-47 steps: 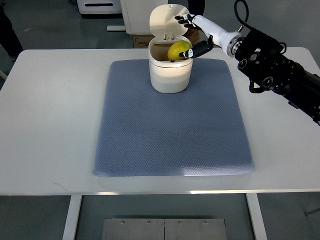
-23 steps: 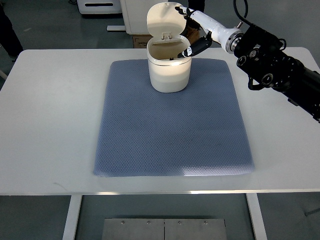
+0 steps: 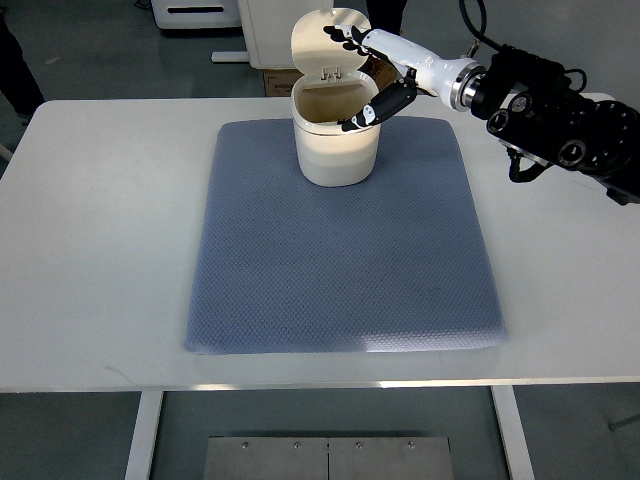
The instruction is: Put lemon in trash with right hand
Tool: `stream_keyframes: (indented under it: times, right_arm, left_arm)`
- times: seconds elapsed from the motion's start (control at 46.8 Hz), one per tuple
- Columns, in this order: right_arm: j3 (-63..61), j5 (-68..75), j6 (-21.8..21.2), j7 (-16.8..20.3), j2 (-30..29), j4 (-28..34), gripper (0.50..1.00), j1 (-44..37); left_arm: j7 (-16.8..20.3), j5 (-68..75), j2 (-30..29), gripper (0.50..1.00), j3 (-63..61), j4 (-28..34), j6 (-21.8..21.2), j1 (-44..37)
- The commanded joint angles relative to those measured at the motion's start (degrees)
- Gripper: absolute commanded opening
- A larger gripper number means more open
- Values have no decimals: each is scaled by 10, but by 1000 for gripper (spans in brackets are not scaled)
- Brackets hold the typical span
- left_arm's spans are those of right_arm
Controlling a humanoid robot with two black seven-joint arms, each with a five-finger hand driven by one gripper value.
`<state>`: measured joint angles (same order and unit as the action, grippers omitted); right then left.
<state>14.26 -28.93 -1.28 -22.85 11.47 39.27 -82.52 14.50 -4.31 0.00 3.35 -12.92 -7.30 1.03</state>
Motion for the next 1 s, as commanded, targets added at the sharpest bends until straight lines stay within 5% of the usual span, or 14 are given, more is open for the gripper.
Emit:
stream_keyframes:
  times: [0.0,0.492,0.984]
  right_arm:
    - [0,0,1,0,25,19,1000,1]
    - [-74,84,4,-1,183,63,1000,80]
    - [-205,170,5,1,239,48,1000,249]
  left_arm:
    - [0,0,0,1000,0,0,0,0]
    - [0,0,0,1000,0,0,0,0]
    - [0,0,0,1000,0,0,0,-1]
